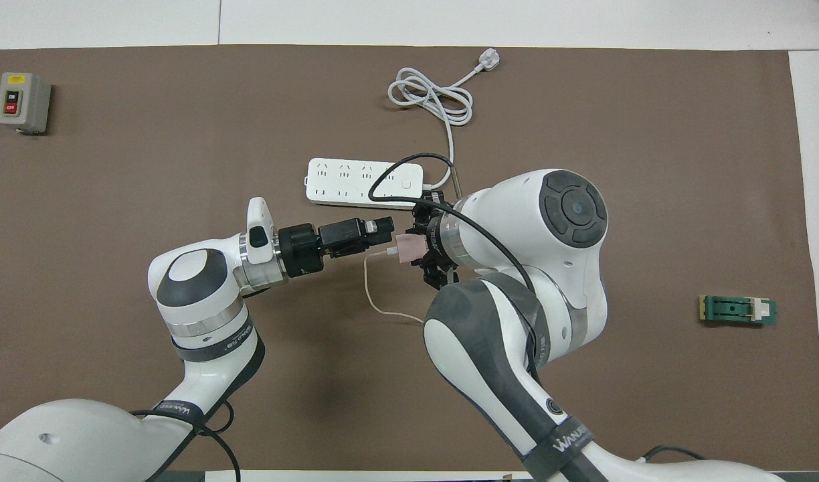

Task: Plug charger into power strip
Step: 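Close the left gripper on the pink charger held by the right gripper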

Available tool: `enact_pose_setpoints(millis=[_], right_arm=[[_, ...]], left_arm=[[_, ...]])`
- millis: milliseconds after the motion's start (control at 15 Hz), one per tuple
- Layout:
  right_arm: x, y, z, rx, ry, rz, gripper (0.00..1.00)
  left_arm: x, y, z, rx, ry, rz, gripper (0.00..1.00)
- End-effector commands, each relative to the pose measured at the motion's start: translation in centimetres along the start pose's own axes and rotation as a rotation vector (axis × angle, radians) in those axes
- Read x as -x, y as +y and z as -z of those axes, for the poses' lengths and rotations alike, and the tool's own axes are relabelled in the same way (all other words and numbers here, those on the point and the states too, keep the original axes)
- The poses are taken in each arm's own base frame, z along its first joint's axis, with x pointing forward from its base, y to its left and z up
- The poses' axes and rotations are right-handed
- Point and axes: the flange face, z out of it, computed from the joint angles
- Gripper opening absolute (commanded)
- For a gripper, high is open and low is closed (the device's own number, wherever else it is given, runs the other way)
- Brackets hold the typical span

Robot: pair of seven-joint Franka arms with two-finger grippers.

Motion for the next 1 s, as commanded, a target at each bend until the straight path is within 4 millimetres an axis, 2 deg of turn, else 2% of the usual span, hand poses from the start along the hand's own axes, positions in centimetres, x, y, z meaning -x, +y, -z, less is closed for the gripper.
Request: enact_pose_setpoints(millis=[0, 267, 667, 933], right_arm=[[-0.3, 0.1, 0.2, -0.019, 0.009, 0.024, 0.0], [-0.4, 0.1, 0.0, -0.017, 0.011, 0.025, 0.0], [-0.3, -0.1, 0.1, -0.033, 0.009, 0.031, 0.0], [-0.3, 0.0, 0.0, -0.036, 0.009, 0.031, 0.0]], left_arm=[[1.0, 0.6, 0.0, -0.005, 0.006, -0.006, 1.0], [1.7, 1.0, -0.3, 0.003, -0.008, -0.011, 1.0], [3.2, -0.1, -0.2, -0.019, -0.019, -0.02, 1.0], [4.0, -0.1, 0.0, -0.021, -0.024, -0.026, 1.0]])
